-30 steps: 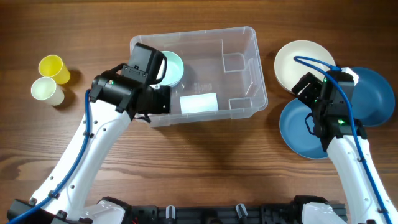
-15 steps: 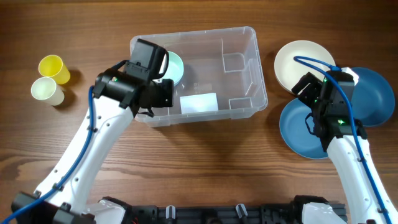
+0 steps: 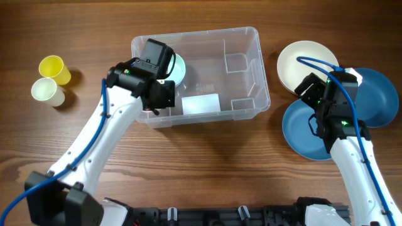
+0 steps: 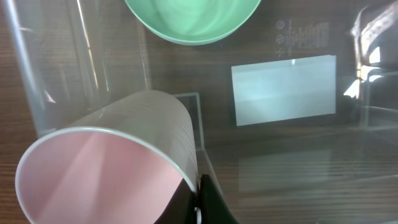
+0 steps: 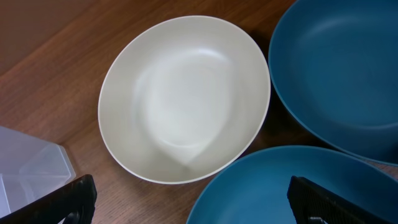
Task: Pack container
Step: 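Lower the pink cup into the box beside the mint bowl and release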
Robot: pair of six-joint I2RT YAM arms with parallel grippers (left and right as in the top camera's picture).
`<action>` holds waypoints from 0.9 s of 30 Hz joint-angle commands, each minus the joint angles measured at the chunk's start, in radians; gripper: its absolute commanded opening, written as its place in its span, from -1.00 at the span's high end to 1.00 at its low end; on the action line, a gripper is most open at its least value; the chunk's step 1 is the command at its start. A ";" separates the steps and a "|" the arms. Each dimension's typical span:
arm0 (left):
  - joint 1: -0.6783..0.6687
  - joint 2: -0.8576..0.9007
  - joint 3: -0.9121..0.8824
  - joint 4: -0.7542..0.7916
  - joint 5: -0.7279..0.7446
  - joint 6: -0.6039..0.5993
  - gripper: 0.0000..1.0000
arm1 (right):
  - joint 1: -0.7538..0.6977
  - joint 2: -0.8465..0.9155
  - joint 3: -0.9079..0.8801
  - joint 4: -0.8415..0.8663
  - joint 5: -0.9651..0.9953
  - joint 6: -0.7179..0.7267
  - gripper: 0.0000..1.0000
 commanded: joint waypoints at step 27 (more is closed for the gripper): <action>-0.050 0.118 -0.006 0.071 -0.069 -0.025 0.92 | -0.003 0.002 0.015 0.002 0.003 -0.005 -0.99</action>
